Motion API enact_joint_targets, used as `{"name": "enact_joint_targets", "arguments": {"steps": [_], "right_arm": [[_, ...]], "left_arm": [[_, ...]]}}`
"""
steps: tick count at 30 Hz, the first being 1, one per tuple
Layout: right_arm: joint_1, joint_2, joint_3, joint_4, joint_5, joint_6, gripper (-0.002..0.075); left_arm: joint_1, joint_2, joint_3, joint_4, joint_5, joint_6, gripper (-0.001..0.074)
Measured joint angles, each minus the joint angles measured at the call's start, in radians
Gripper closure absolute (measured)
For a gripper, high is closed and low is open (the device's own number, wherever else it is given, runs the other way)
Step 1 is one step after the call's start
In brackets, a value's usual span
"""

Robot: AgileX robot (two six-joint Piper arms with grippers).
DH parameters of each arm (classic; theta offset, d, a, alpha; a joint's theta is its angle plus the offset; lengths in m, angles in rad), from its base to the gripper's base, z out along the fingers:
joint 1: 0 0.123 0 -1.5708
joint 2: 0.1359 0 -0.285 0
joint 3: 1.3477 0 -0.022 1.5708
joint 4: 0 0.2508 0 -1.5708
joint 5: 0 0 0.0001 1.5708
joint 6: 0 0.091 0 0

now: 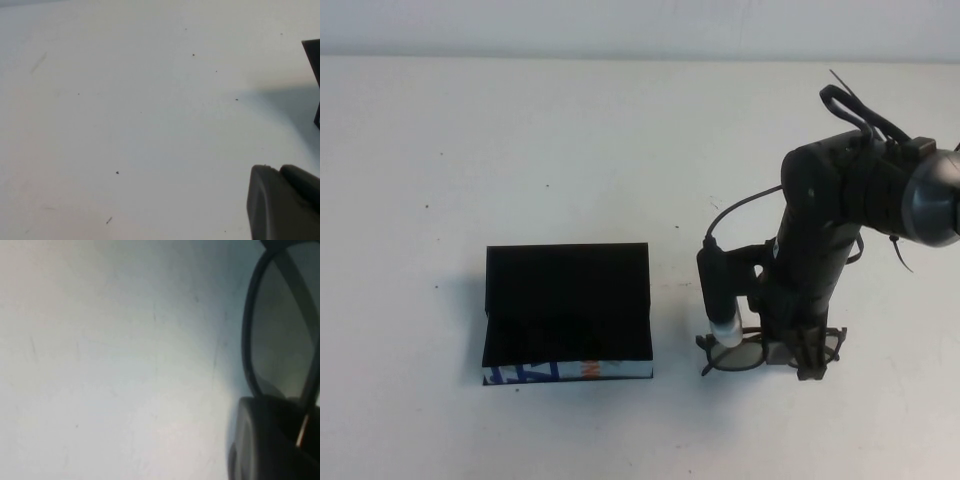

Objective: Return glasses to glasses case
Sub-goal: Pick up the glasses from the table, then place the glasses in the glasses case

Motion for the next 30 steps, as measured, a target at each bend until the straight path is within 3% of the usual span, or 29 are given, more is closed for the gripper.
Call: {"name": "enact_joint_targets", "arguments": {"steps": [7, 13, 21, 30], "right_arm": [[0.045, -0.063, -0.017, 0.002, 0.067, 0.084, 0.0662], [0.158, -0.071, -0.204, 0.032, 0.148, 0.155, 0.0662], [0.296, 0.069, -0.433, 0.033, 0.163, 0.207, 0.0662], [0.360, 0.235, -0.598, 0.042, 0.165, 0.236, 0.0662]], "left_arm": [[0.000, 0.000, 0.000, 0.000, 0.000, 0.000, 0.0735], [0.000, 0.000, 0.000, 0.000, 0.000, 0.000, 0.0735], [0.000, 0.000, 0.000, 0.000, 0.000, 0.000, 0.0735], [0.000, 0.000, 0.000, 0.000, 0.000, 0.000, 0.0735]]}}
